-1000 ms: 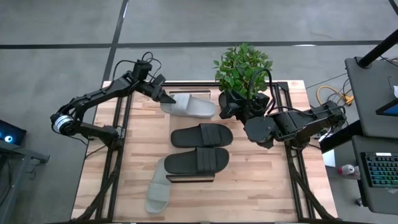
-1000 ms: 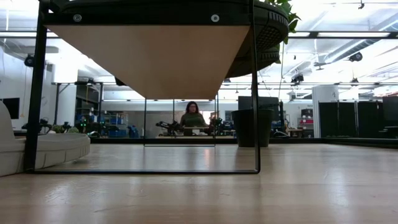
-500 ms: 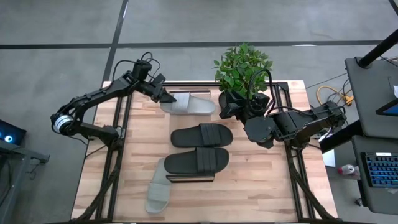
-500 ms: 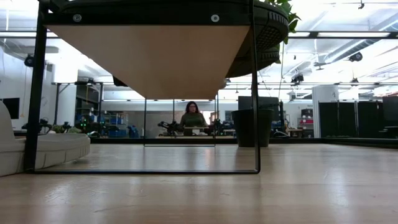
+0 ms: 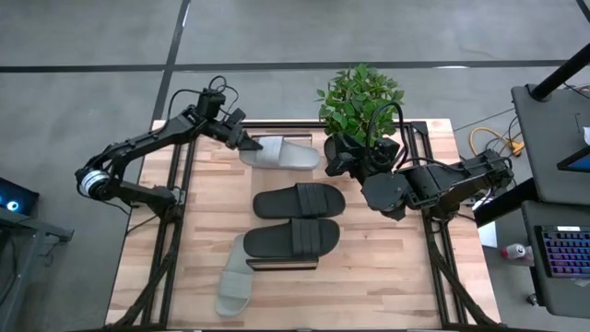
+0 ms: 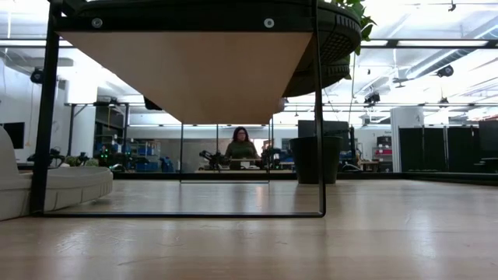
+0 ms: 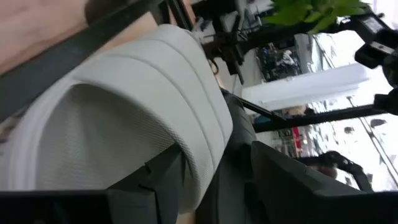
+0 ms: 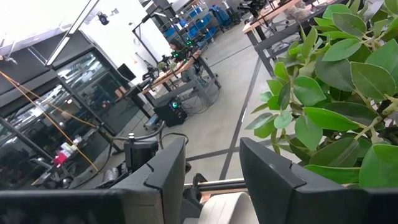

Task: Pick and place slides into the shelf
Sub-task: Put the left gray slipper on the shelf

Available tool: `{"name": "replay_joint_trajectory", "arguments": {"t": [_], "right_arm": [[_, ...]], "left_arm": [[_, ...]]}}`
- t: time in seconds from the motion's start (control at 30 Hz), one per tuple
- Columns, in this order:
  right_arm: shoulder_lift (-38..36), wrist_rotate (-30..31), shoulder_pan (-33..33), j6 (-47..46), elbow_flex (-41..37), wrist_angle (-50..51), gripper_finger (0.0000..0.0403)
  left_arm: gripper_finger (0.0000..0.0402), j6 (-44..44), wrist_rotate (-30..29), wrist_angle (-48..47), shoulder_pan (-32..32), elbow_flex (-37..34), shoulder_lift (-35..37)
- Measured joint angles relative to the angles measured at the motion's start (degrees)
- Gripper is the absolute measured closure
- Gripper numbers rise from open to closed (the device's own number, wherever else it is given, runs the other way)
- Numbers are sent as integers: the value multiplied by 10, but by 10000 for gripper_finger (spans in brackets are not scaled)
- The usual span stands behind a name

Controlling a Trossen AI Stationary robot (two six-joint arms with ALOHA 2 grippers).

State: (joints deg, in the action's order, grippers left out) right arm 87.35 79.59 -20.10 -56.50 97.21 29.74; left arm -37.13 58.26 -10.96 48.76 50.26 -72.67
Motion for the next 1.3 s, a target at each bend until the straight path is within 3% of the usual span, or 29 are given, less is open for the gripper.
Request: {"name": "replay_joint_trajectory", "arguments": {"t": [0.57, 0.77, 1.3], "right_arm": [[0, 0, 0, 1, 0, 0, 259], [0, 0, 0, 2, 0, 0, 259], [0, 0, 0, 2, 0, 0, 259]], "left_arm": [[234, -45, -93, -14, -2, -5, 71], [234, -46, -152, -17, -9, -14, 80], [234, -20, -170, -72, -12, -15, 81]]}}
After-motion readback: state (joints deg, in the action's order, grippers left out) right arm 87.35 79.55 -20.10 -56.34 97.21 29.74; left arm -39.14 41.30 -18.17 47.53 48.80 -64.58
